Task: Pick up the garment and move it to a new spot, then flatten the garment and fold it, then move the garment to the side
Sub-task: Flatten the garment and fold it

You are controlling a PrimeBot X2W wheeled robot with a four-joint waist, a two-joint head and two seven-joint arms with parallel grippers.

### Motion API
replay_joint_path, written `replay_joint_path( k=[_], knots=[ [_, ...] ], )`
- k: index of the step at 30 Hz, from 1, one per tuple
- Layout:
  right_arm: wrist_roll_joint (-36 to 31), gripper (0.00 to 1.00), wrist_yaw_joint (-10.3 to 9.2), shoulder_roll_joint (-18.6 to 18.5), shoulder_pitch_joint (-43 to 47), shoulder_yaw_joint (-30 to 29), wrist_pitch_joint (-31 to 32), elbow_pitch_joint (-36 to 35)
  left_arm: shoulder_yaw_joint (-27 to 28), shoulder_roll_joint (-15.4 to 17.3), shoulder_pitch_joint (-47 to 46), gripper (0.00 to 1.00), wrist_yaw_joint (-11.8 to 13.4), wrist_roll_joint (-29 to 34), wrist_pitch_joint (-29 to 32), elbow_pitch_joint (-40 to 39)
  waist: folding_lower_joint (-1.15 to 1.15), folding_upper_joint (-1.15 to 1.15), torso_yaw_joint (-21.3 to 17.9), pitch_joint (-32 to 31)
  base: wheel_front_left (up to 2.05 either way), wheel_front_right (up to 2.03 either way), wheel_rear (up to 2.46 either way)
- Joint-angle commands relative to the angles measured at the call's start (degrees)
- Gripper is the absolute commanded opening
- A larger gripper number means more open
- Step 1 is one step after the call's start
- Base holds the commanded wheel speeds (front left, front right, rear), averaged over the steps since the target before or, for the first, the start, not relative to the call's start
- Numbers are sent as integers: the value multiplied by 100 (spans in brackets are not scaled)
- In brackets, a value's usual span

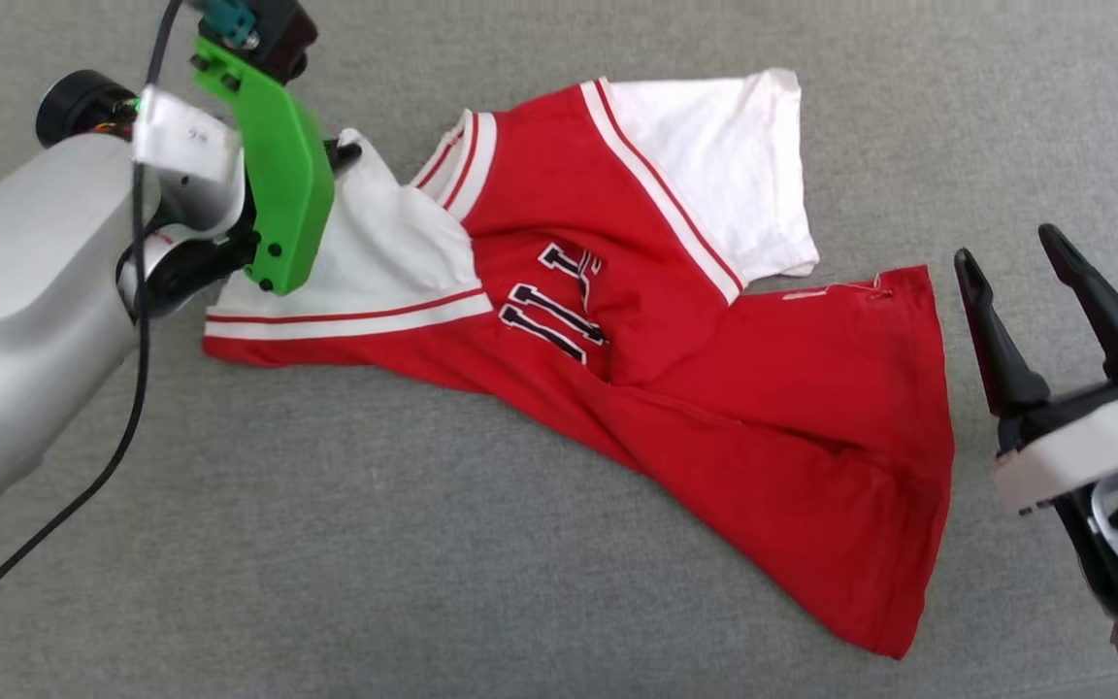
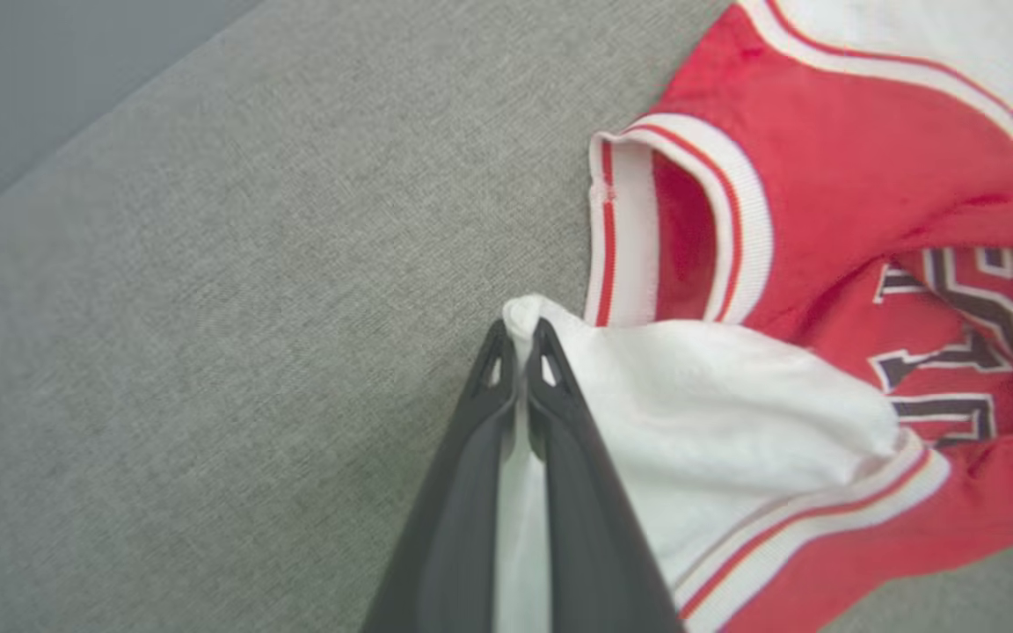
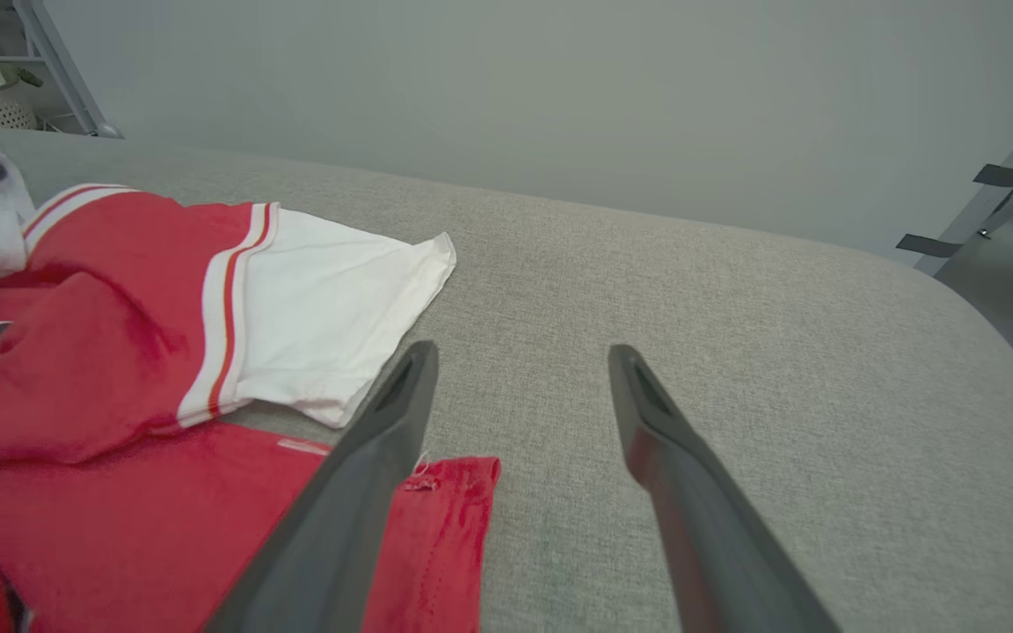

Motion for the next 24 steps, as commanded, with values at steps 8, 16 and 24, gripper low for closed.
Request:
replay_joint_path(
  k=[8, 16, 24],
  knots=[
    [103, 100, -10, -62, 583, -306, 12, 50, -15, 904, 1060, 0, 123, 26, -1225, -1272, 0, 0, 761, -973, 0, 0, 0],
    [191, 100, -10, -83, 911, -478, 52, 84, -94, 1392, 2789, 0, 838, -43, -1540, -2255, 0, 0, 1054, -1206, 0, 0, 0],
    [246, 100, -10, -137, 942, -473, 132, 97, -114, 1149, 3821, 0, 983, -216, -1592, -1810, 0, 0, 1078, -1137, 0, 0, 0]
  ],
)
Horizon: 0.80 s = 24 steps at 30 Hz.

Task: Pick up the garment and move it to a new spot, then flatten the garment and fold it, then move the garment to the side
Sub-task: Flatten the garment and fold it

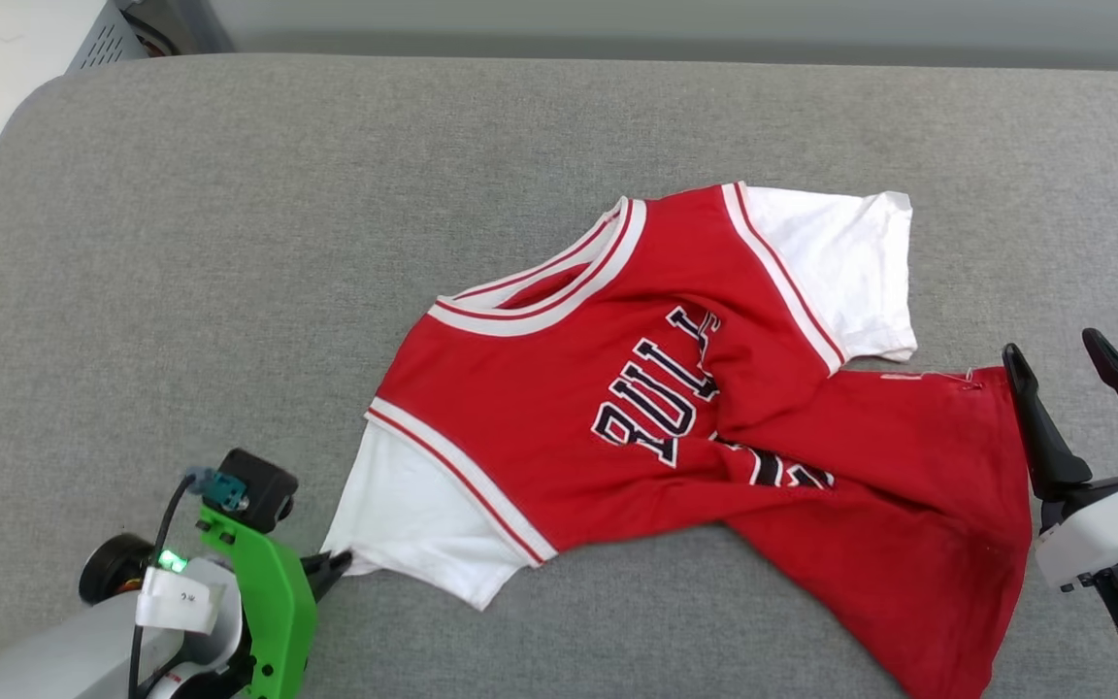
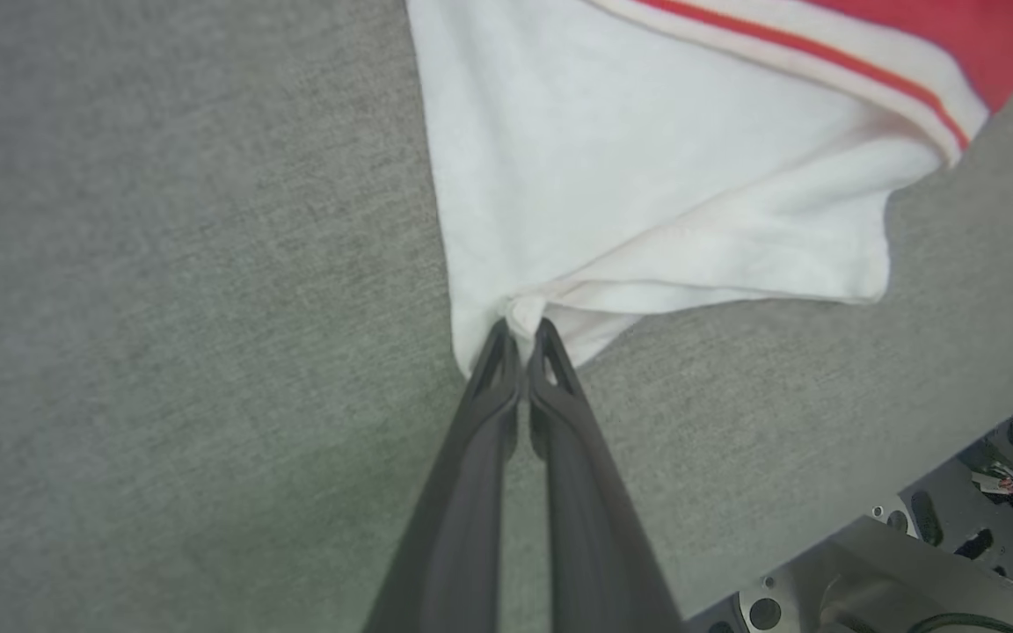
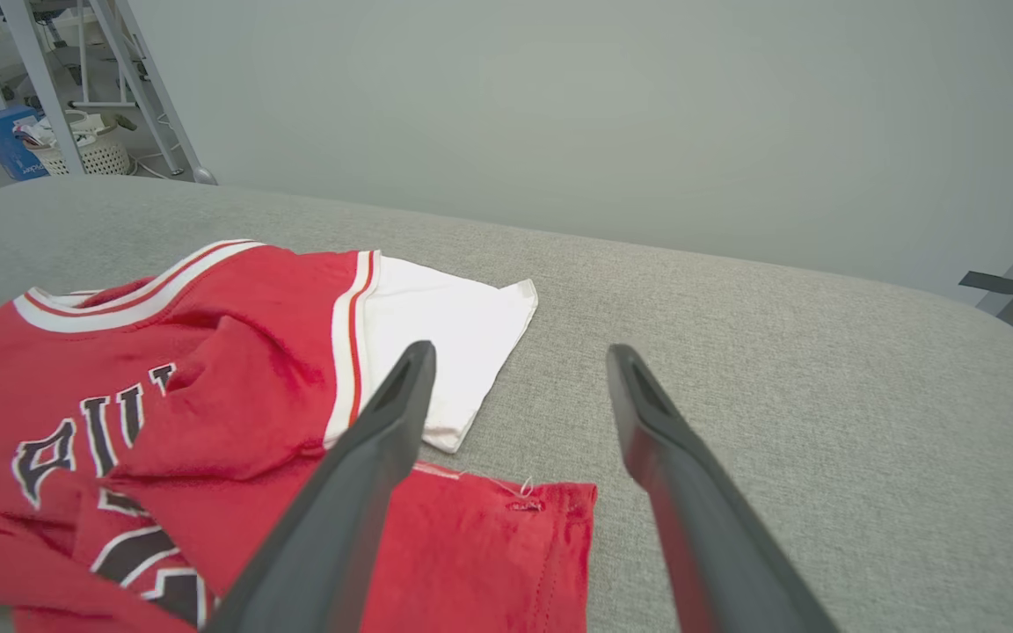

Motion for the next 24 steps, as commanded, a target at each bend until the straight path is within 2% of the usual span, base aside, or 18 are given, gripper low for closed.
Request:
replay_joint_path(
  k=[1, 5, 6, 7, 10, 15, 20, 24],
  knots=[
    [36, 100, -10, -37, 25, 10, 11, 15, 15, -63, 140, 0, 14, -42, 7, 173, 0, 0, -28, 29, 0, 0, 0],
    [38, 100, -10, -67, 18, 2, 27, 16, 70, -260, 330, 0, -102, -168, -120, 542, 0, 0, -54, 46, 0, 0, 0],
    [39, 100, -10, -74, 19, -7, 32, 15, 93, -296, 343, 25, -101, -162, -206, 615, 0, 0, -54, 30, 0, 0, 0],
    [37, 100, -10, -82, 15, -9, 37, 14, 139, -317, 345, 100, -78, -150, -327, 668, 0, 0, -56, 1, 0, 0, 0],
    [23, 100, -10, -133, -12, -14, 35, 4, 483, -351, 420, 100, 94, -264, -969, 713, 0, 0, -63, -150, 0, 0, 0],
    [-2, 100, -10, -365, -108, -205, 43, -18, 827, -193, 492, 100, 677, -59, -1800, 427, 0, 0, 43, -413, 0, 0, 0],
    [98, 100, -10, -730, -452, -222, 264, -270, 1185, -119, 457, 100, 1399, 315, -2165, -2, 0, 0, 153, -446, 0, 0, 0],
    [296, 100, -10, -1049, -997, -186, 568, -535, 1923, -300, 509, 100, 1913, 739, -2252, -409, 0, 0, 254, -311, 0, 0, 0]
  ],
)
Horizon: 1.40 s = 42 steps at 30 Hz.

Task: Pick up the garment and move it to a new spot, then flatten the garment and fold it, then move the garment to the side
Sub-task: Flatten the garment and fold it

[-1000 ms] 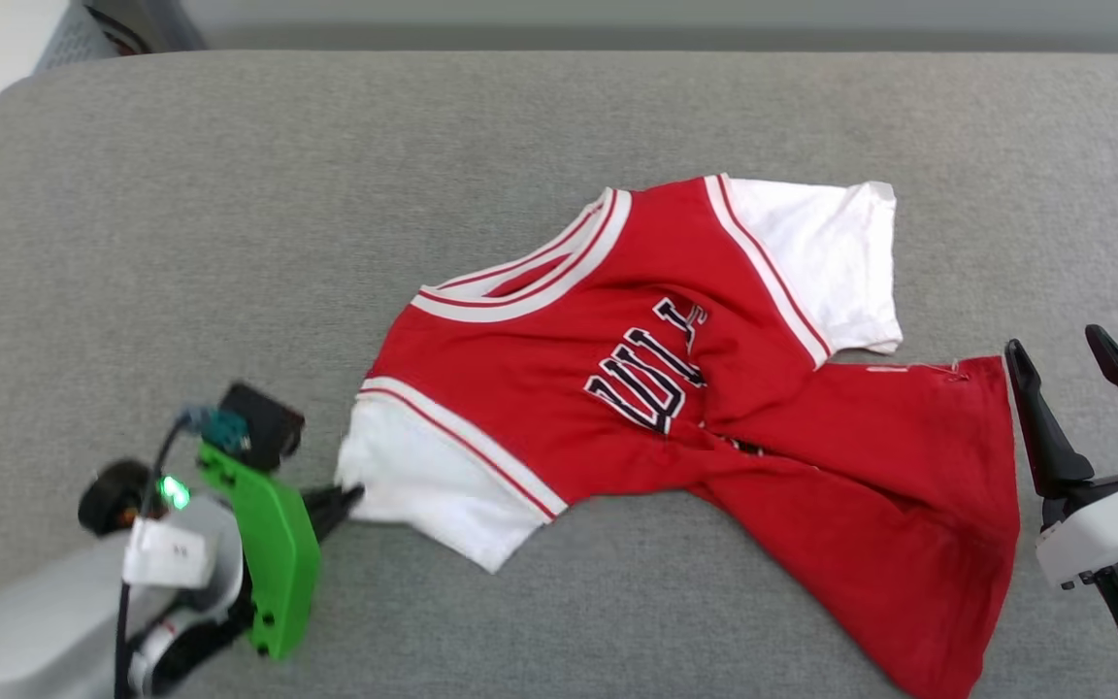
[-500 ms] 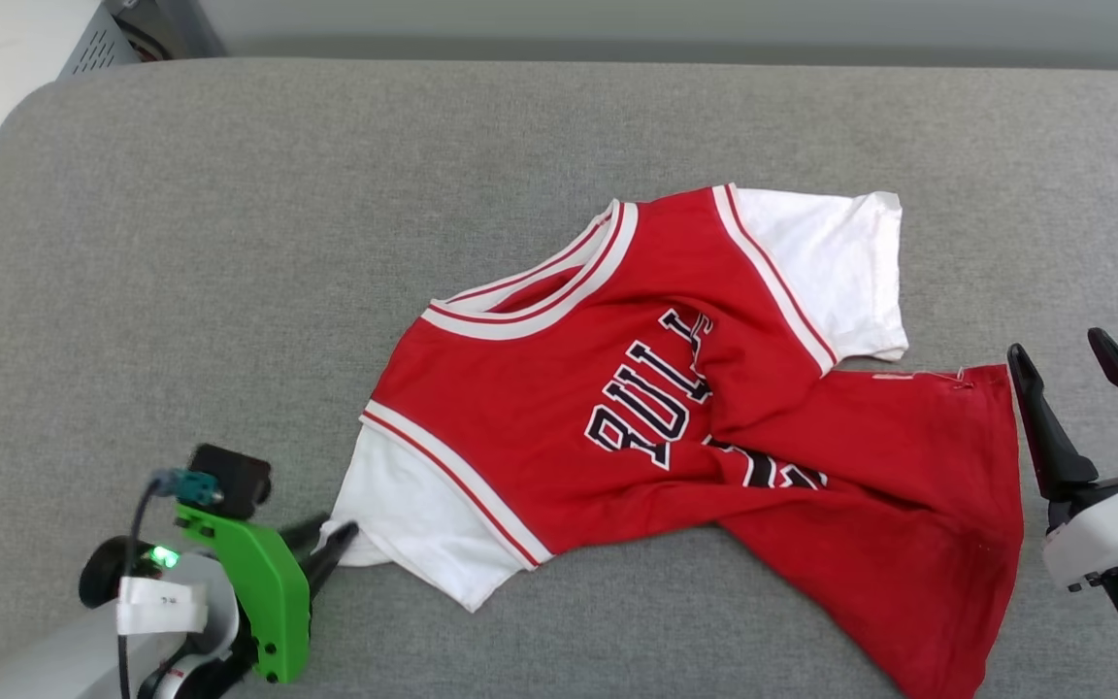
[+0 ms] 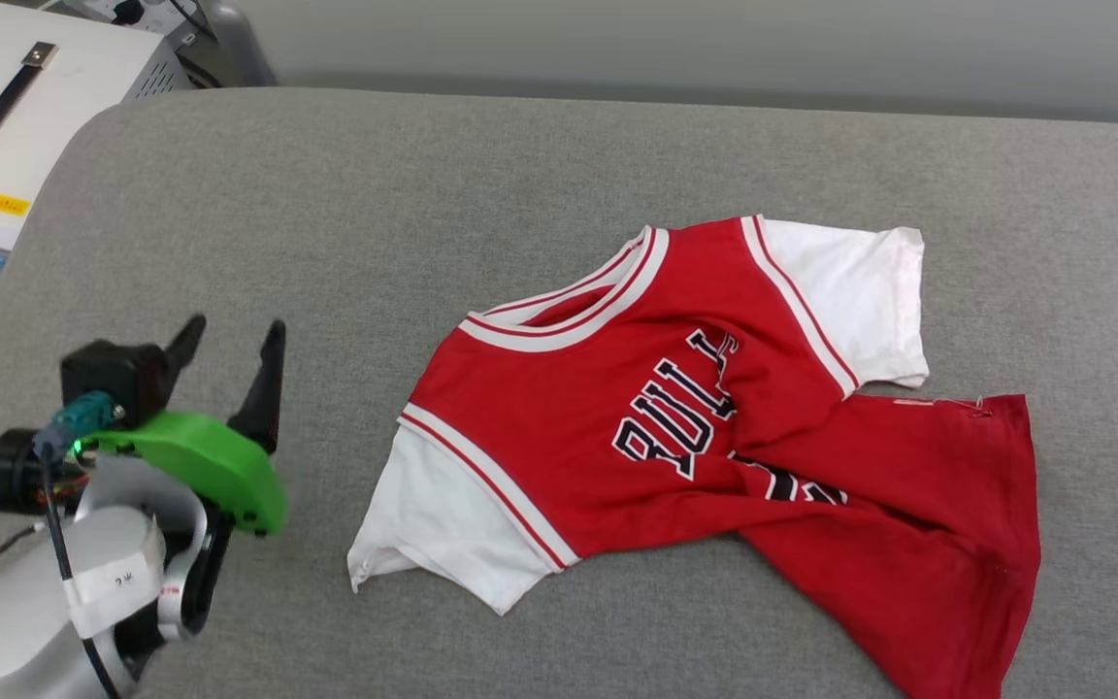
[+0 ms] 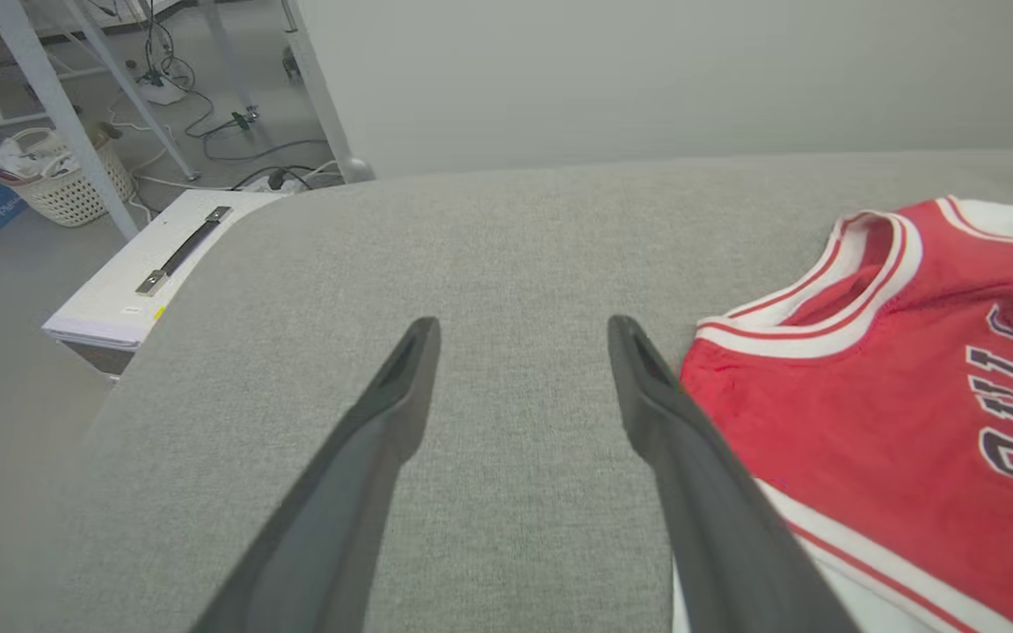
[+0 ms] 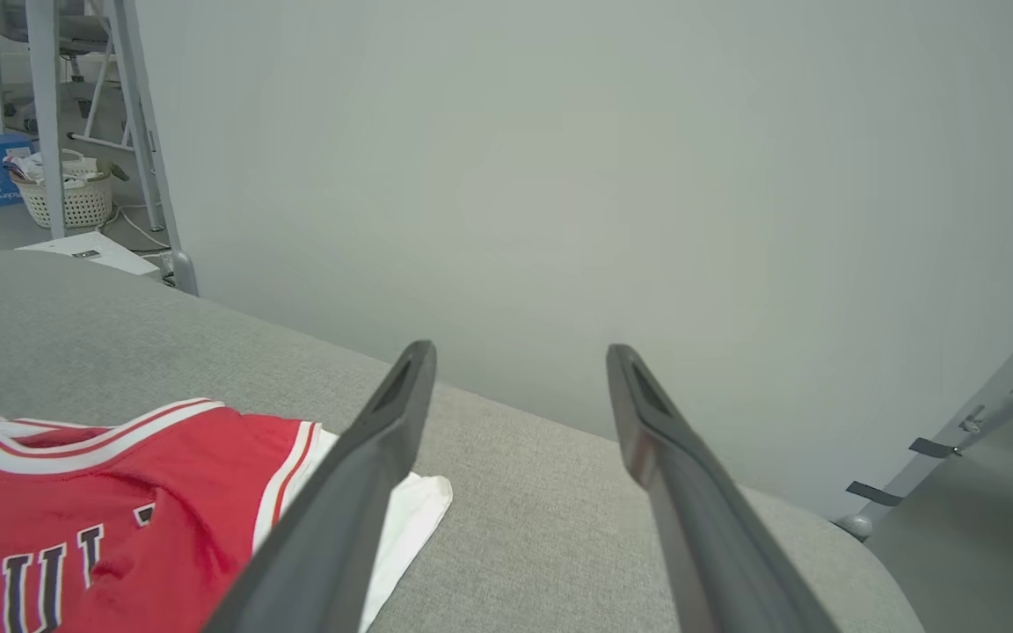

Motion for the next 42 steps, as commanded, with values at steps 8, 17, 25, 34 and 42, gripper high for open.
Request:
replay_joint_path(
  k=[8, 17, 25, 34, 42],
  knots=[
    [633, 100, -10, -754, -1619, 591, 995, -46, 1758, -978, 754, 100, 517, 1854, -32, -689, 0, 0, 353, 541, 0, 0, 0],
    [1617, 100, -10, -1361, -3138, 1773, 3369, 1063, 3070, -2414, 1337, 100, 151, 3522, -33, -1065, 0, 0, 738, 1228, 0, 0, 0],
    [1907, 100, -10, -1304, -3836, 2443, 4939, 2052, 3832, -3364, 1402, 100, -622, 4274, -33, -902, 0, 0, 1005, 1785, 0, 0, 0],
    [1867, 100, -10, -1114, -3559, 3102, 4849, 2859, 4420, -3968, 1309, 100, -1357, 4879, -33, -598, 0, 0, 1144, 2044, 0, 0, 0],
    [2069, 0, -10, -1120, -3378, 3395, 4271, 2962, 4827, -4196, 1404, 100, -1722, 5226, -33, -469, 0, 0, 972, 1873, 0, 0, 0]
  ],
)
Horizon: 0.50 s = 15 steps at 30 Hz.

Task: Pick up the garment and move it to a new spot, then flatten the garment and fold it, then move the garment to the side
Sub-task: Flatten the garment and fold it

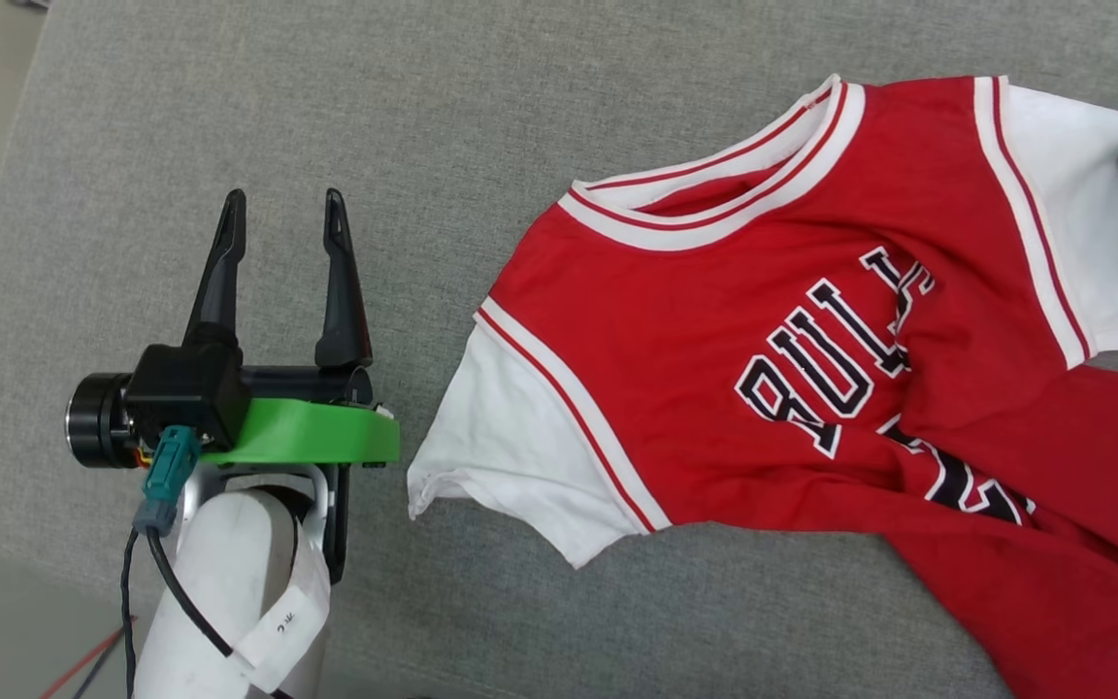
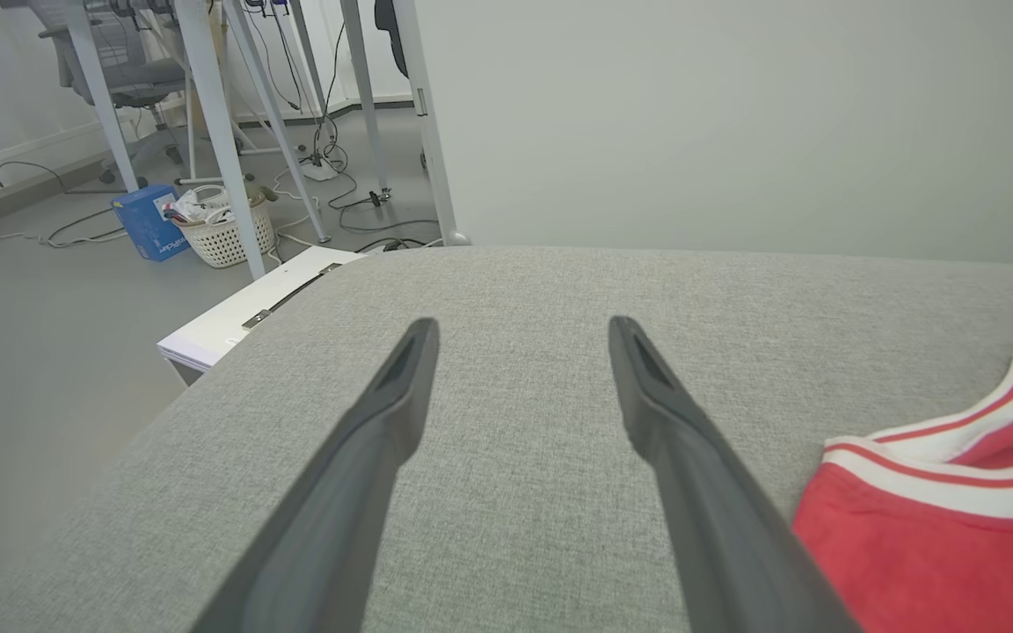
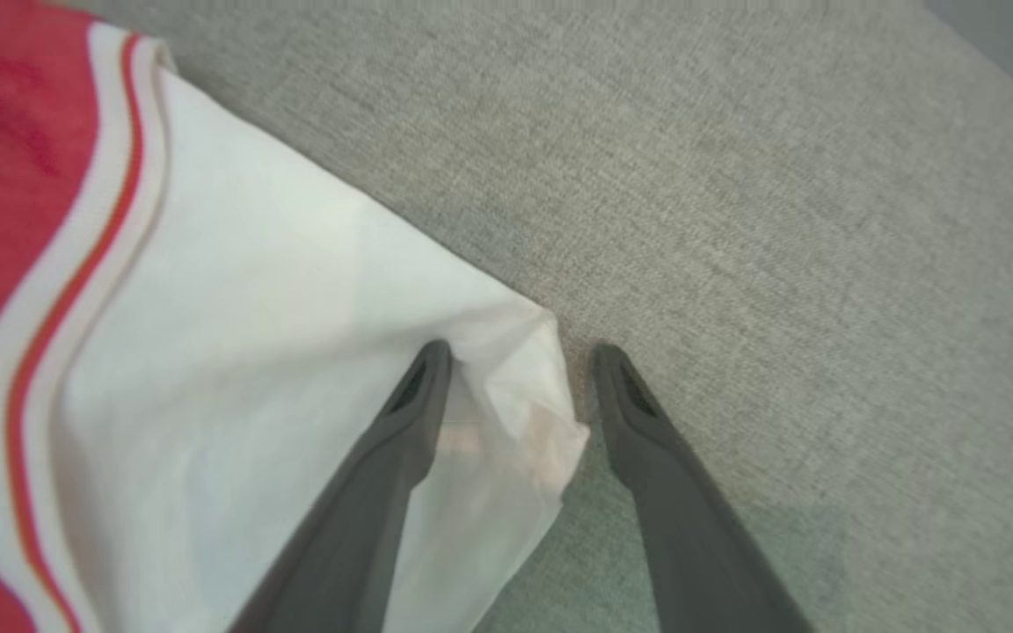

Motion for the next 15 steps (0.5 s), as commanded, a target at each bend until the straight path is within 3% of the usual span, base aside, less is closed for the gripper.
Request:
replay_joint_path(
  k=[1, 8, 15],
  knots=[
    [106, 0, 2, 155, 324, 184, -138, 127, 59, -46, 51, 100, -63, 75, -33, 31, 0, 0, -121, -142, 0, 0, 0],
    [334, 0, 2, -100, 333, -47, -1304, -27, 422, -1, 163, 100, -269, 282, -34, 213, 0, 0, -439, -698, 0, 0, 0],
    [558, 0, 2, -680, 1119, -269, -1867, -186, 720, 218, 194, 100, -503, 362, -34, 359, 0, 0, -822, -1174, 0, 0, 0]
  ],
)
